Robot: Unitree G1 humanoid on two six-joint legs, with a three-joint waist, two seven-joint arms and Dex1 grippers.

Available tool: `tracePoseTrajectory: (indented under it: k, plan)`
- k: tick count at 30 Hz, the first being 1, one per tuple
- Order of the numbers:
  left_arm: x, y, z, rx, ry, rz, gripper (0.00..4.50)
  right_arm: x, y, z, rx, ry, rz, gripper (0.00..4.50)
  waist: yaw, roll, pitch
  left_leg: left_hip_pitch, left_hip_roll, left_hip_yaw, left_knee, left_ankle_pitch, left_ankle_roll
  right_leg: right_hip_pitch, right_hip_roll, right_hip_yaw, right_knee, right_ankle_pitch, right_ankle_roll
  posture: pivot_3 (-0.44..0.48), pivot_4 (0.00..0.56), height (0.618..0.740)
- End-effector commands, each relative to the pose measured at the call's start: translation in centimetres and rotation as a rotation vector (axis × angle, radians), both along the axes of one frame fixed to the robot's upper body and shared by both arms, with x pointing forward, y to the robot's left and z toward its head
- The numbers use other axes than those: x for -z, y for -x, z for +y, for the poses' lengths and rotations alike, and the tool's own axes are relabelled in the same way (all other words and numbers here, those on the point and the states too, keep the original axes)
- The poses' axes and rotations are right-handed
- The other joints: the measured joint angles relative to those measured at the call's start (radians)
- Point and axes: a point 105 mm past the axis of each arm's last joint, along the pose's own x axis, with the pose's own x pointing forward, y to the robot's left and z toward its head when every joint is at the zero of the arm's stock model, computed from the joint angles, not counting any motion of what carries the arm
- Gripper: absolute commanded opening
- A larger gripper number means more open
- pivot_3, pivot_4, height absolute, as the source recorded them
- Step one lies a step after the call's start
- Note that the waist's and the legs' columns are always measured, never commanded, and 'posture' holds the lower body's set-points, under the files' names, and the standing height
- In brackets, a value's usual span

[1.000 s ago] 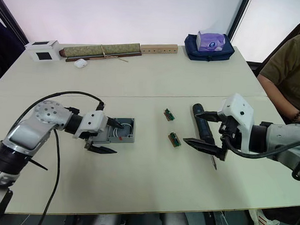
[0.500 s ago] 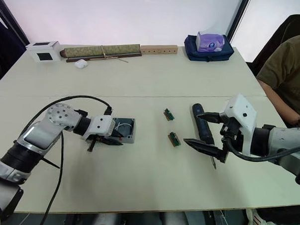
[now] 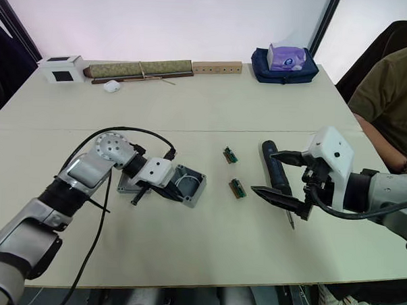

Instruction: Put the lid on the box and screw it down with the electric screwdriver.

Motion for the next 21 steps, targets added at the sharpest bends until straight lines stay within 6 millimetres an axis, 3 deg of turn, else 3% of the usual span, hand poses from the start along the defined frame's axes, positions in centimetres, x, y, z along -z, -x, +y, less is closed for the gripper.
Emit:
tracePoseTrajectory:
  k: [1,12,15,21]
  plan:
    - [-1.0,-0.6,-0.6,0.054,0.009,-0.044,0.03,-0.8,0.4,0.3,-0.004,0.017,-0.041,4.5,-0.001,0.0,0.0,0.0,0.0,0.0,0.0,0.0,0.0,0.0,0.0,0.0,0.0,0.0,0.0,0.0,0.15,0.74]
    - [-0.6,-2.2,-1.1,0.078,-0.032,-0.099,0.03,-0.7,0.7,0.3,0.01,0.016,-0.041,4.5,0.003,0.0,0.0,0.0,0.0,-0.001,0.0,0.0,0.0,0.0,0.0,0.0,0.0,0.0,0.0,0.0,0.15,0.74]
    - [-0.8,-2.2,-1.1,0.078,-0.034,-0.093,0.78,-0.8,0.7,0.2,0.01,0.017,-0.041,4.5,0.002,0.0,0.0,0.0,0.0,-0.001,0.001,0.0,0.0,0.0,0.0,0.0,0.0,0.0,0.0,0.0,0.15,0.74]
    - [-4.2,-1.6,-0.2,0.0,0.078,-0.044,3.16,-0.9,0.7,0.4,-0.007,0.015,-0.038,4.5,-0.002,0.0,0.0,0.0,0.001,-0.001,0.001,0.0,0.0,0.0,0.001,0.0,0.001,0.0,0.0,0.0,0.15,0.74]
